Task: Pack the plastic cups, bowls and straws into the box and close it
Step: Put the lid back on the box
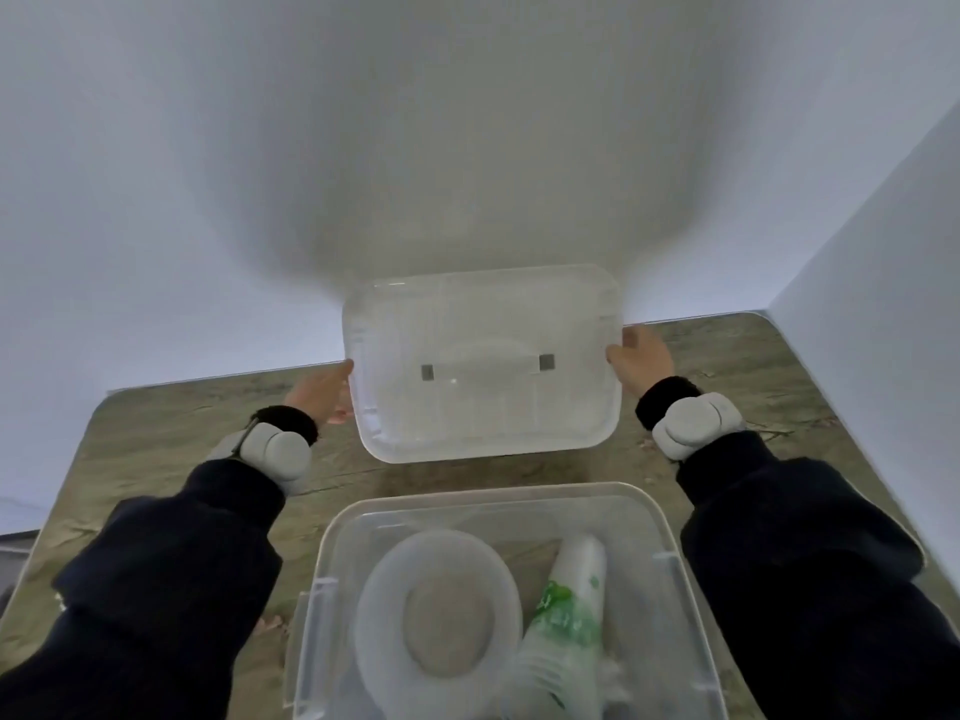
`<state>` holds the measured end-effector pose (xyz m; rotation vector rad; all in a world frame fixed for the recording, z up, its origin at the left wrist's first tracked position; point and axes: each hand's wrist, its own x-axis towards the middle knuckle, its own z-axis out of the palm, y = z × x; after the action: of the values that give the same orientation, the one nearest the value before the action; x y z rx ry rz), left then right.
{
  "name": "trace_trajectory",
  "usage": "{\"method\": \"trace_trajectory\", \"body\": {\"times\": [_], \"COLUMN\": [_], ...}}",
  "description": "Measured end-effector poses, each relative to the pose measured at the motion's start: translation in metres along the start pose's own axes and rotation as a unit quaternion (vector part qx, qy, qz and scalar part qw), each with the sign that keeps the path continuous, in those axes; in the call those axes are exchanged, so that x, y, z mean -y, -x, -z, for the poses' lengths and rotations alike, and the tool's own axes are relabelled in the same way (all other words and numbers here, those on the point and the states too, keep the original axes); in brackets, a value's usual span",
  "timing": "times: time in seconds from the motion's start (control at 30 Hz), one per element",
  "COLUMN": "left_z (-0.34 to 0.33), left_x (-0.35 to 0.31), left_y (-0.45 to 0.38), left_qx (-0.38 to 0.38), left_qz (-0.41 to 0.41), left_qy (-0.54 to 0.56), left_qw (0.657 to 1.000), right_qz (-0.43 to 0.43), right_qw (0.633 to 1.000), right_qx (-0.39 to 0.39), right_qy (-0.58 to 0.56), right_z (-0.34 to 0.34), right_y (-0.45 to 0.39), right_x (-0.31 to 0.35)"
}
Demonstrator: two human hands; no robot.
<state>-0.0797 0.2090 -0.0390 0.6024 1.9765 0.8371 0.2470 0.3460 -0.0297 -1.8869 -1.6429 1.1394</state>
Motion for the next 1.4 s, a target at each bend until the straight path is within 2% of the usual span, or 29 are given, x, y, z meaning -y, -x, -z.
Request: {"method": "trace_trajectory", "body": {"times": [0.1, 0.2, 0.33, 0.5, 0.67, 0.83, 1.03, 1.17, 1.27, 1.4], "left_z": [0.021, 0.041, 0.06, 0.062, 0.053, 0.037, 0.015, -0.009, -0.022, -0.029], "left_x": [-0.016, -0.022, -0.015, 0.012, 0.05, 0.089, 0.12, 0.135, 0.152, 0.166], "left_y": [0.032, 0.066, 0.103, 0.132, 0.157, 0.175, 0.19, 0.204, 0.212, 0.221], "left_qx": [-0.019, -0.011, -0.001, 0.023, -0.014, -0.056, -0.061, -0.089, -0.135, -0.174], "left_qz": [-0.051, -0.094, -0.136, -0.149, -0.212, -0.245, -0.197, -0.172, -0.189, -0.208], "left_qy": [0.056, 0.117, 0.176, 0.279, 0.267, 0.149, 0.107, 0.06, 0.011, 0.019], "left_qw": [0.997, 0.989, 0.975, 0.948, 0.94, 0.957, 0.973, 0.979, 0.973, 0.962], "right_qz": [0.017, 0.013, 0.009, 0.008, -0.011, -0.021, -0.024, -0.057, -0.037, 0.014], "right_qw": [0.99, 0.968, 0.917, 0.86, 0.866, 0.883, 0.92, 0.957, 0.973, 0.979], "right_qx": [-0.056, -0.054, -0.048, -0.037, -0.019, -0.016, -0.018, -0.02, -0.025, -0.044], "right_qy": [-0.131, -0.244, -0.397, -0.509, -0.5, -0.469, -0.39, -0.283, -0.224, -0.2], "right_z": [0.02, 0.037, 0.057, 0.066, 0.061, 0.046, 0.043, 0.045, 0.042, 0.037], "right_y": [0.025, 0.058, 0.109, 0.158, 0.194, 0.21, 0.218, 0.219, 0.222, 0.225], "right_x": [0.018, 0.027, 0.029, 0.01, -0.019, -0.048, -0.072, -0.094, -0.107, -0.118]}}
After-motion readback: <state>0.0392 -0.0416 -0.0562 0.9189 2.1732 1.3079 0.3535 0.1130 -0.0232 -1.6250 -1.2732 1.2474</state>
